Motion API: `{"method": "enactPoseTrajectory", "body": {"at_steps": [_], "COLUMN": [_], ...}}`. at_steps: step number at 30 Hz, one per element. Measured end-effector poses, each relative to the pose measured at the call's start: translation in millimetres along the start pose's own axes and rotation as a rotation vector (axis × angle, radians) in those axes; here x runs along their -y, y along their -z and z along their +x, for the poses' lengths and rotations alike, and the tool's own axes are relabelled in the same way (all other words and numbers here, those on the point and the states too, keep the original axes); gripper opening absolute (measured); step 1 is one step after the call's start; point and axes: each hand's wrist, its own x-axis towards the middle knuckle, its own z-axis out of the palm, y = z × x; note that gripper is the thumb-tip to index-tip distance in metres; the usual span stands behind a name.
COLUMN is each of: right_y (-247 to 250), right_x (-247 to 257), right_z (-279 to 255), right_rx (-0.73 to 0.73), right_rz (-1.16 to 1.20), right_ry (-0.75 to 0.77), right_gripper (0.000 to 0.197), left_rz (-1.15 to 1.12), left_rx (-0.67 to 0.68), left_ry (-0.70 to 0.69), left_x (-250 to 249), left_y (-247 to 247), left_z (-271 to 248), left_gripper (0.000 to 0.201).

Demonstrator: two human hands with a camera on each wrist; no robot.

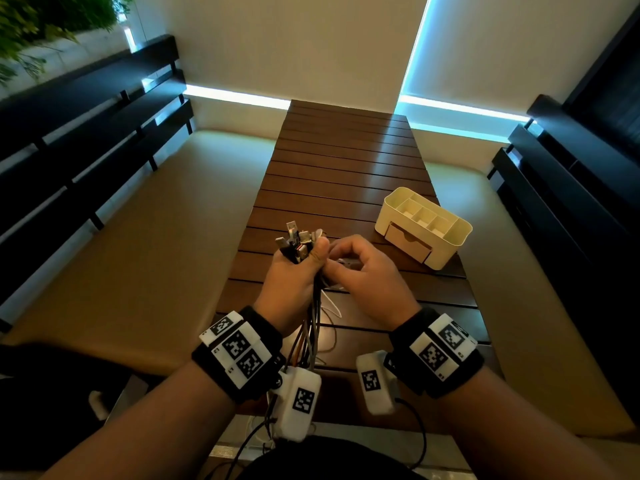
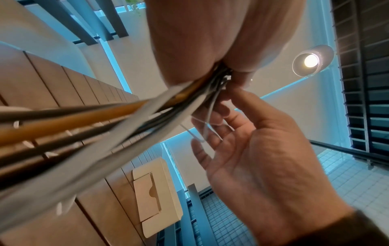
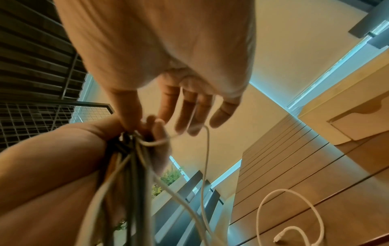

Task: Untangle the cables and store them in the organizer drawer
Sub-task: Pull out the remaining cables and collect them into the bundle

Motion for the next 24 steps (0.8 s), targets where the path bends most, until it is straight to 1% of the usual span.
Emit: {"method": "enactPoseTrajectory", "body": {"at_steps": [2, 4, 5, 6, 9, 12, 13, 14, 15, 16, 18, 19, 21, 23, 24], "right_y": [2, 2, 2, 2, 7, 17, 21, 24, 26, 28, 28, 27, 22, 19, 19], "right_x": [-2, -5, -7, -9, -11, -12, -12, -13, -13, -13, -9, -6, 0, 3, 2], "right_z": [-4, -11, -15, -20, -32, -40, -41, -42, -41, -41, -37, -35, -30, -26, -25], "right_rx": [0.154, 0.28, 0.308, 0.31, 0.266, 0.265, 0.249, 0.213, 0.155, 0.086, -0.029, -0.063, -0.083, -0.072, -0.066], "right_rz": [-0.009, -0.133, -0.195, -0.227, -0.185, -0.185, -0.181, -0.172, -0.166, -0.173, -0.204, -0.204, -0.198, -0.242, -0.271], "right_ry": [-0.057, -0.088, -0.088, -0.09, -0.124, -0.143, -0.154, -0.163, -0.162, -0.147, -0.092, -0.066, -0.03, -0.006, -0.009], "right_gripper": [0.015, 0.016, 0.018, 0.021, 0.025, 0.018, 0.016, 0.015, 0.014, 0.014, 0.013, 0.013, 0.014, 0.012, 0.013], "left_rz": [-0.062, -0.112, -0.131, -0.155, -0.197, -0.182, -0.161, -0.122, -0.06, 0.019, 0.172, 0.216, 0.288, 0.362, 0.368], "left_rx": [-0.049, -0.117, -0.133, -0.142, -0.2, -0.332, -0.363, -0.367, -0.337, -0.278, -0.126, -0.047, 0.116, 0.266, 0.313], "left_ry": [0.004, 0.019, 0.028, 0.037, 0.032, -0.015, -0.033, -0.046, -0.049, -0.043, -0.019, -0.002, 0.052, 0.096, 0.116], "left_x": [-4, -12, -16, -21, -42, -66, -73, -78, -79, -76, -60, -51, -33, -21, -18], "left_y": [1, 8, 13, 19, 39, 68, 76, 81, 81, 77, 57, 45, 24, 12, 9], "left_z": [1, 5, 9, 13, 24, 35, 36, 36, 36, 34, 28, 22, 9, -5, -10], "left_gripper": [0.022, 0.028, 0.029, 0.029, 0.027, 0.026, 0.025, 0.024, 0.022, 0.02, 0.014, 0.009, 0.008, 0.015, 0.02]}}
